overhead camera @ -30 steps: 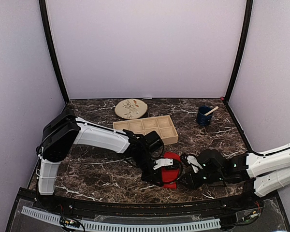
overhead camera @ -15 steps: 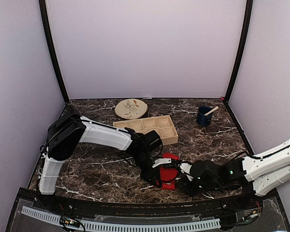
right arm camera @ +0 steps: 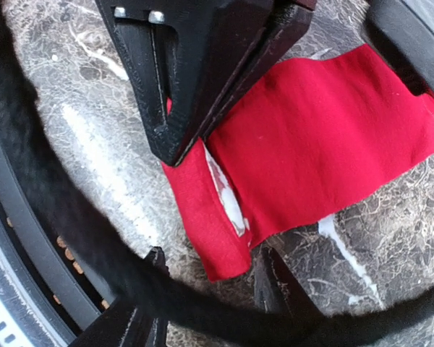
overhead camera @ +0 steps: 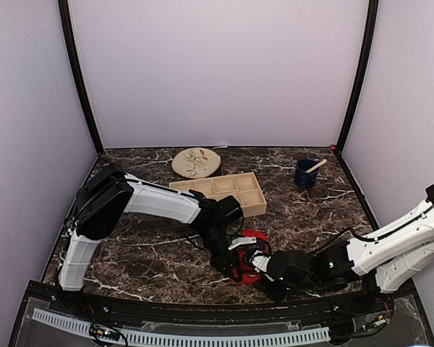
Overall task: Roll the socks
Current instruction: Roll the sock at the center of the board.
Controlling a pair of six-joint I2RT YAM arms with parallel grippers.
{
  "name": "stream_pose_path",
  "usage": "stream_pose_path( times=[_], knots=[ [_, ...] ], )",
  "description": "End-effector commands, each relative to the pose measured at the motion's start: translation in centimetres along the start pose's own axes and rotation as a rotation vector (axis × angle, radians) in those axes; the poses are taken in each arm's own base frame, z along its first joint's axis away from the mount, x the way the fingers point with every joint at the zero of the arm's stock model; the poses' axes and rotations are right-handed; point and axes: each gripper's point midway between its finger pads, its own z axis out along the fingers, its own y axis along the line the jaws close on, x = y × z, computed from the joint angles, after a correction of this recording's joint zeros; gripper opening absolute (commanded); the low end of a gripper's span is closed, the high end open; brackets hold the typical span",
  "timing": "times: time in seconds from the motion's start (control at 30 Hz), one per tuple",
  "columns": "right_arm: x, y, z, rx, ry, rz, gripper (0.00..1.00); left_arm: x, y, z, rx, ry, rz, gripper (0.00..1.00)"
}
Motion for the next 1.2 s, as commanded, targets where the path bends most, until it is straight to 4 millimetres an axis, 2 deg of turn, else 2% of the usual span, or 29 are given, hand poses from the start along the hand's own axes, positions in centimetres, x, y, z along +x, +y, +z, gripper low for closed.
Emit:
stream_pose_path(
  times=[0.0, 0.23, 0.5, 0.77, 0.9, 1.0, 1.17],
  knots=[
    [-1.4, 0.4, 0.2, 0.025, -0.028, -0.046, 0.38, 2.3, 0.5, 0.6, 0.004, 0.072, -0.056, 0.0],
    [-1.5, 0.2, 0.9, 0.06, -0.007, -0.088, 0.39, 2.4, 0.5, 0.6, 0.015, 0.071, -0.058, 0.0],
    [-0.9, 1.0, 1.7, 0.03, 0.027, -0.11, 0.35, 2.4, 0.5, 0.6, 0.013, 0.071, -0.059, 0.0],
    [-0.4, 1.2, 2.3, 0.018, 0.051, -0.111, 0.23, 2.4, 0.6, 0.6, 0.011, 0.071, -0.06, 0.0],
    [-0.1, 1.5, 2.6, 0.006, 0.069, -0.116, 0.12, 2.4, 0.7, 0.6, 0.007, 0.074, -0.066, 0.0],
    [0.0, 1.6, 2.7, 0.002, 0.076, -0.111, 0.07, 2.5, 1.0, 0.6, -0.007, 0.077, -0.073, 0.01],
    [0.1, 1.4, 2.8, 0.004, 0.08, -0.099, 0.0, 2.5, 1.7, 0.4, -0.042, 0.076, -0.111, 0.14]
  ],
)
